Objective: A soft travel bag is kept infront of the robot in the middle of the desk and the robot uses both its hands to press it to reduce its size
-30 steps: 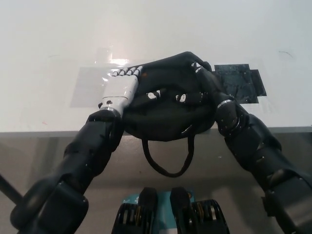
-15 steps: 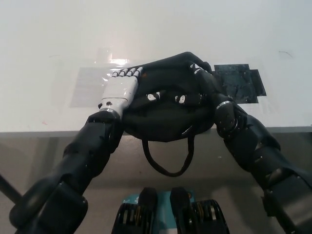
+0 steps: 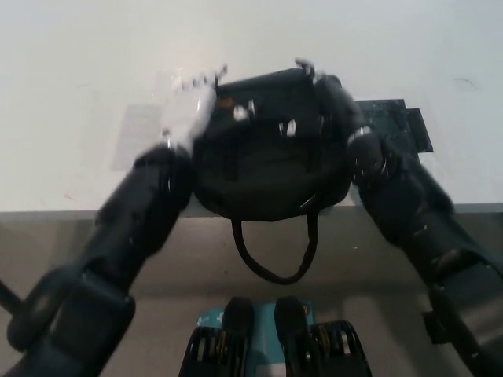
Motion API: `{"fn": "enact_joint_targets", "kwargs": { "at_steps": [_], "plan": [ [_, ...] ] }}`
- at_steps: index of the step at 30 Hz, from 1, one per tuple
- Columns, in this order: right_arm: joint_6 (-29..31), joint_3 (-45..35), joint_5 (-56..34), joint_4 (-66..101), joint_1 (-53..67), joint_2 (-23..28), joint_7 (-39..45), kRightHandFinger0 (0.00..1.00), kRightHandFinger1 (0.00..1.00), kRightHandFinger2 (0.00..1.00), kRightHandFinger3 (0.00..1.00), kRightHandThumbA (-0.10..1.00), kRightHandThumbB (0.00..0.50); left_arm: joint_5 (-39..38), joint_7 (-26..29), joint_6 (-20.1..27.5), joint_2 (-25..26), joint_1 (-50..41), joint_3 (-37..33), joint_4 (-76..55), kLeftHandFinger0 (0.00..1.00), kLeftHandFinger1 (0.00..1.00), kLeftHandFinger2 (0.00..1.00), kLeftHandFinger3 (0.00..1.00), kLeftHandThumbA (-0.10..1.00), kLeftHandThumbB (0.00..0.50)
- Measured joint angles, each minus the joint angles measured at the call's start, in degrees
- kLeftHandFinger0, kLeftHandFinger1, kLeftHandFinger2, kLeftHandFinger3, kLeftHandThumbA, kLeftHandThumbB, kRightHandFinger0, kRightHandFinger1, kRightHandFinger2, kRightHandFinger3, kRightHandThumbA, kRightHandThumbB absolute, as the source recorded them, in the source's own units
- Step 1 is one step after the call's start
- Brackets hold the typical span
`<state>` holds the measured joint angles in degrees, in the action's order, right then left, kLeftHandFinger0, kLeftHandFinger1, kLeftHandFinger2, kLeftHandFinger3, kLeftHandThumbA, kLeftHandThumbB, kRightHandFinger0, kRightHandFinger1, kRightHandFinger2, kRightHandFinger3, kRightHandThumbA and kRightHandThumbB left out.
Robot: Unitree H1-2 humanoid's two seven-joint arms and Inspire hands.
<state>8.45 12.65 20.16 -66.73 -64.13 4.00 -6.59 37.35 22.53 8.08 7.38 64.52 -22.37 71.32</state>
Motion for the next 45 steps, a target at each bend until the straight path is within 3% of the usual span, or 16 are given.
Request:
{"fn": "enact_joint_targets", "kwargs": {
  "at_steps": [4,11,14,16,17,18,25,27,29,31,35,36,38,40,43,45],
  "plan": [
    [-2.6,-1.2,-0.8,6.3,-2.1,1.8,3.1,1.00,1.00,1.00,1.00,1.00,0.138,-0.4,-0.8,0.3,1.4,3.6,0.6,-2.0,1.00,1.00,1.00,1.00,1.00,0.246],
    [-9.7,-2.0,-2.4,19.3,-5.7,7.6,10.9,1.00,1.00,1.00,1.00,1.00,0.228,-1.7,-3.2,0.9,4.2,5.6,1.6,-9.6,1.00,1.00,1.00,1.00,1.00,0.269],
    [-13.1,-2.7,-3.0,26.6,-5.5,9.8,13.7,1.00,1.00,1.00,1.00,1.00,0.188,-2.3,-5.0,0.6,5.3,4.7,2.3,-16.2,1.00,1.00,1.00,1.00,1.00,0.284],
    [-14.5,-3.2,-3.7,31.1,-4.5,10.6,15.1,1.00,1.00,1.00,1.00,1.00,0.223,-2.4,-6.0,0.4,5.6,3.6,2.6,-20.3,1.00,1.00,1.00,1.00,1.00,0.277],
    [-15.4,-3.3,-3.9,33.7,-3.6,11.1,15.8,1.00,1.00,1.00,1.00,1.00,0.271,-2.5,-6.6,0.3,5.7,2.8,2.7,-22.8,1.00,1.00,1.00,1.00,1.00,0.295],
    [-16.0,-3.3,-4.1,35.5,-3.0,11.4,16.4,1.00,1.00,1.00,1.00,1.00,0.259,-2.5,-7.2,0.2,5.8,2.0,2.8,-24.7,1.00,1.00,1.00,1.00,1.00,0.296],
    [-21.7,-3.3,-5.5,49.8,3.9,14.4,21.0,1.00,1.00,1.00,1.00,1.00,0.227,-2.9,-11.2,-1.1,6.2,-4.8,3.6,-37.8,1.00,1.00,1.00,1.00,1.00,0.299],
    [-23.5,-3.3,-6.1,53.9,5.7,15.5,22.4,1.00,1.00,1.00,1.00,1.00,0.180,-3.1,-12.5,-1.5,6.6,-6.6,3.9,-41.4,1.00,1.00,1.00,1.00,1.00,0.288],
    [-25.2,-3.3,-6.7,58.4,7.4,16.9,24.0,1.00,1.00,1.00,1.00,1.00,0.189,-3.4,-14.0,-2.2,7.0,-8.5,4.2,-45.6,1.00,1.00,1.00,1.00,1.00,0.274],
    [-27.0,-3.3,-7.6,62.6,8.7,18.3,25.9,1.00,1.00,1.00,1.00,0.95,0.126,-4.0,-15.4,-2.7,7.6,-10.1,4.6,-49.8,1.00,1.00,1.00,1.00,1.00,0.291],
    [-29.7,-3.4,-9.9,70.1,11.8,20.3,29.2,1.00,1.00,1.00,1.00,1.00,0.208,-6.7,-17.4,-3.8,7.5,-14.1,8.0,-58.3,1.00,1.00,1.00,1.00,1.00,0.238],
    [-30.3,-3.6,-10.8,72.4,13.5,20.6,30.0,1.00,1.00,1.00,1.00,1.00,0.173,-7.9,-17.8,-4.0,7.3,-15.8,8.9,-61.1,1.00,1.00,1.00,1.00,1.00,0.261],
    [-31.1,-4.1,-12.3,75.1,16.4,20.6,30.8,1.00,1.00,1.00,1.00,1.00,0.249,-9.6,-18.6,-4.3,6.9,-18.6,10.4,-64.9,1.00,1.00,1.00,1.00,1.00,0.292],
    [-32.2,-5.3,-15.2,79.6,22.6,20.2,31.8,1.00,1.00,1.00,1.00,1.00,0.280,-12.5,-19.8,-5.1,5.9,-24.4,12.1,-71.2,1.00,1.00,1.00,1.00,1.00,0.315],
    [-33.0,-6.0,-18.1,84.8,30.0,19.0,32.5,1.00,1.00,1.00,1.00,1.00,0.280,-15.6,-20.5,-5.6,3.8,-32.1,13.5,-78.1,1.00,1.00,1.00,1.00,1.00,0.319],
    [-33.2,-7.0,-20.3,88.2,35.0,17.4,32.5,1.00,1.00,1.00,1.00,1.00,0.237,-18.0,-21.1,-5.6,2.5,-37.9,13.8,-82.9,1.00,1.00,1.00,1.00,1.00,0.307]
  ]
}}
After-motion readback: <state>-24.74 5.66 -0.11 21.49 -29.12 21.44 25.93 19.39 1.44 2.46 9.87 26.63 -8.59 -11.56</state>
